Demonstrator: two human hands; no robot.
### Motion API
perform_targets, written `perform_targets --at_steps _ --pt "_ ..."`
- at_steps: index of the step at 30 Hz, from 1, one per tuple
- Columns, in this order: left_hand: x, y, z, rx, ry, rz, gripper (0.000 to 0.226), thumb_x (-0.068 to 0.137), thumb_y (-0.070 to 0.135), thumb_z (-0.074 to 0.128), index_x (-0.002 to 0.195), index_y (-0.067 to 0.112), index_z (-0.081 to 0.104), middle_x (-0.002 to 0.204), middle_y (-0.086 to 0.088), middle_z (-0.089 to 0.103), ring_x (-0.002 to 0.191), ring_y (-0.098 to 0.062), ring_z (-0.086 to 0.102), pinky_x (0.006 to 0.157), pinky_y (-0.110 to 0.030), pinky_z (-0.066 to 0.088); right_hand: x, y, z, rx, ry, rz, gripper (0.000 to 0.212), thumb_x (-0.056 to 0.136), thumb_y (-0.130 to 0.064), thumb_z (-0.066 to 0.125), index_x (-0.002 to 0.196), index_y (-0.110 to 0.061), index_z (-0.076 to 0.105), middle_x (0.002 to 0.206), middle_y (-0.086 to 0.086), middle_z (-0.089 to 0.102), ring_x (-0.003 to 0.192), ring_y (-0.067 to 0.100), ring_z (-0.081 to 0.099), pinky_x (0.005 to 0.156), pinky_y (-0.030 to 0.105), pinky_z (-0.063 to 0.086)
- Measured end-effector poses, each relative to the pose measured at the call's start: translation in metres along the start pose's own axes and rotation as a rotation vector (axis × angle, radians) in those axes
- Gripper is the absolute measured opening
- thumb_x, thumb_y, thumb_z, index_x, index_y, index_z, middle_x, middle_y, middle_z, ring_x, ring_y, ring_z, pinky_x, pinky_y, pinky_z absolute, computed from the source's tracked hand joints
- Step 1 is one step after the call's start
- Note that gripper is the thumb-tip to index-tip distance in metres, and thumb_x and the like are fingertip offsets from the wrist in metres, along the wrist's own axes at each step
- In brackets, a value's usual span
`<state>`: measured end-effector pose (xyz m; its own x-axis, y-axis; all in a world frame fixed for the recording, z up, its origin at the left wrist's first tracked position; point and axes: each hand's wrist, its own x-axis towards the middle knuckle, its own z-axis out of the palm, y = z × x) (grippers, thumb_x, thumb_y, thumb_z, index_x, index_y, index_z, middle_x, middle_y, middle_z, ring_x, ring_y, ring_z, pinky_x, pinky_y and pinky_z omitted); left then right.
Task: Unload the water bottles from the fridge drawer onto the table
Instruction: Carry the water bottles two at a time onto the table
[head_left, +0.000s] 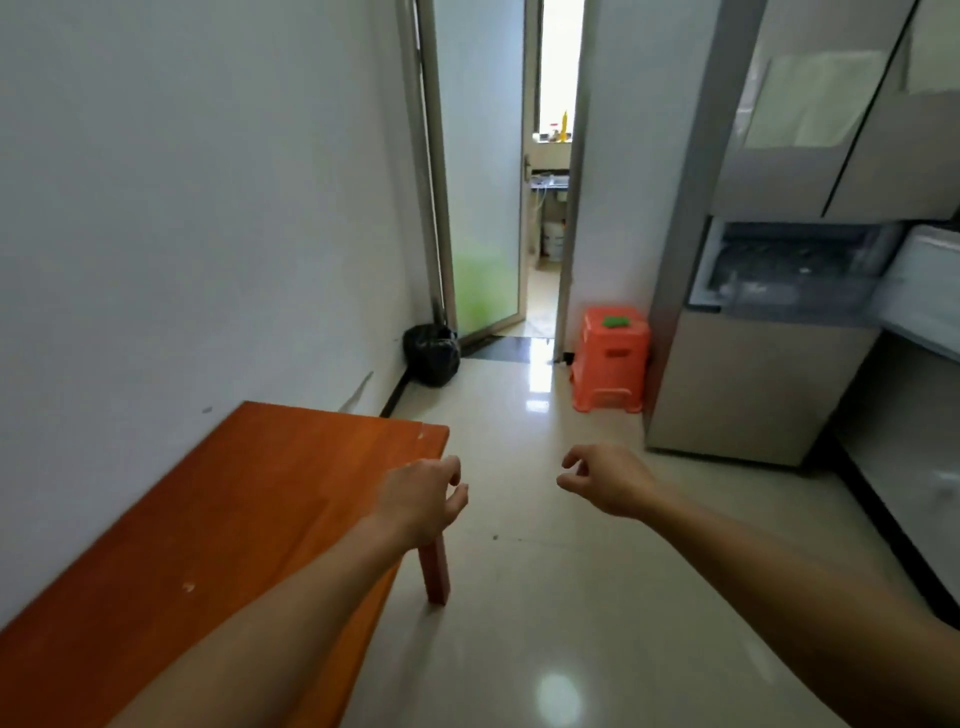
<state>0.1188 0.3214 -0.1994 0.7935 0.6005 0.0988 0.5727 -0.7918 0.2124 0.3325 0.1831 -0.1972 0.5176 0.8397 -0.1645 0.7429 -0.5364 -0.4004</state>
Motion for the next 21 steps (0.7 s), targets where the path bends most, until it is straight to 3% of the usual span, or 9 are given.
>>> perform_targets --at_steps 5,8,15,19,21 --pt "0.120 0.046 0.024 0.017 -0.012 0.125 0.026 0.095 0.044 0.046 0.100 0.021 0.057 0.083 0.002 0.064 0.072 -0.013 0.060 0.069 -0.029 0.053 0.063 0.080 -0.045 0.028 0.055 0.114 0.038 0.087 -0.047 0.064 0.117 -0.024 0.063 0.103 -0.001 0.069 0.089 0.015 0.062 0.080 0.033 0.052" --pt "0.197 0.081 0.030 0.044 -0.041 0.195 0.026 0.095 0.042 0.045 0.101 0.020 0.057 0.092 -0.002 0.067 0.082 -0.021 0.059 0.068 -0.032 0.044 0.093 0.125 -0.083 0.042 0.114 0.202 0.037 0.086 -0.047 0.065 0.114 -0.024 0.065 0.105 -0.002 0.070 0.090 0.015 0.063 0.076 0.030 0.050" --pt "0.332 0.192 0.047 -0.001 -0.073 0.424 0.019 0.096 0.038 0.046 0.094 0.021 0.056 0.081 0.005 0.057 0.072 -0.011 0.050 0.058 -0.021 0.030 0.122 0.242 -0.137 0.149 0.205 0.418 0.032 0.089 -0.039 0.065 0.114 -0.021 0.064 0.105 -0.001 0.069 0.089 0.013 0.064 0.082 0.034 0.055" --pt "0.392 0.254 0.083 -0.037 -0.155 0.539 0.015 0.094 0.037 0.050 0.088 0.023 0.052 0.081 0.008 0.054 0.070 -0.008 0.050 0.057 -0.015 0.032 0.143 0.325 -0.161 0.176 0.218 0.498 0.032 0.088 -0.040 0.065 0.113 -0.020 0.064 0.101 -0.001 0.069 0.086 0.013 0.064 0.079 0.033 0.054" --pt "0.426 0.285 0.100 -0.036 -0.160 0.575 0.016 0.093 0.037 0.050 0.090 0.022 0.054 0.086 0.006 0.060 0.073 -0.009 0.053 0.064 -0.019 0.043 0.161 0.368 -0.176 0.165 0.209 0.508 0.033 0.088 -0.041 0.065 0.114 -0.021 0.063 0.105 -0.002 0.069 0.089 0.013 0.063 0.079 0.031 0.052"
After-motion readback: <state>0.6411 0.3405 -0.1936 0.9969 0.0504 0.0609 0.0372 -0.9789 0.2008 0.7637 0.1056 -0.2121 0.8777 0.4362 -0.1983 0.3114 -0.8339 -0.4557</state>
